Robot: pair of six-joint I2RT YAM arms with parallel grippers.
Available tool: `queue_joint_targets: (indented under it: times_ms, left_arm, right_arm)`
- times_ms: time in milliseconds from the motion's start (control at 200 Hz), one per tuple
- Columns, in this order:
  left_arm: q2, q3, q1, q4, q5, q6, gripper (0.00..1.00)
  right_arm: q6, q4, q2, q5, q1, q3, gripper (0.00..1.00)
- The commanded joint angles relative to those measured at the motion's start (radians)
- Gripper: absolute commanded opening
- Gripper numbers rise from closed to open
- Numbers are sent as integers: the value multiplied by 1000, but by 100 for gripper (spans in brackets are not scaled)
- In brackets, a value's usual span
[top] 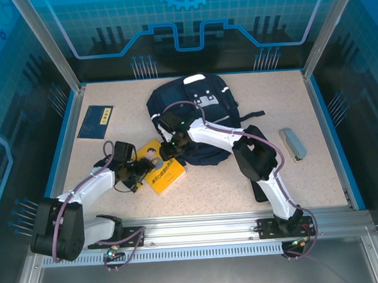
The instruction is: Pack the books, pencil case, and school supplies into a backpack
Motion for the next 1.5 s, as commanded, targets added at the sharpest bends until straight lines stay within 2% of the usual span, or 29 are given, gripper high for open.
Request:
queue_joint_targets:
  times_ms: [0, 130, 415, 620, 790, 950, 1126, 1331, 1496]
  left_arm:
    - [27, -12, 9, 31, 42, 10, 75]
    - [46, -12, 9, 74, 75, 18, 73]
    - [66, -7, 10, 229, 234, 79, 70]
    - [-15, -37, 12, 380, 329, 51, 69]
    - [-91, -78, 12, 462, 342, 8, 66]
    - [-111, -82, 12, 469, 340, -27, 58]
    - [-125, -81, 12, 503, 341, -41, 57]
    - [-126, -119, 12, 681, 374, -102, 57]
    - [-101, -107, 12, 672, 366, -106, 55]
  right_arm:
    - [-21, -72, 33, 77, 16, 45, 49]
    - [-25, -72, 64, 43, 17, 44, 47]
    - [-18, -33, 98, -106, 10, 11, 41]
    - [19, 30, 83, -187, -20, -46, 39]
    - [46, 72, 60, -232, -49, -87, 39]
    - [61, 90, 46, -241, -59, -104, 38]
    - [74, 102, 44, -246, -62, -111, 37]
    - [82, 106, 47, -250, -62, -120, 37]
    - [87, 107, 47, -247, -66, -126, 37]
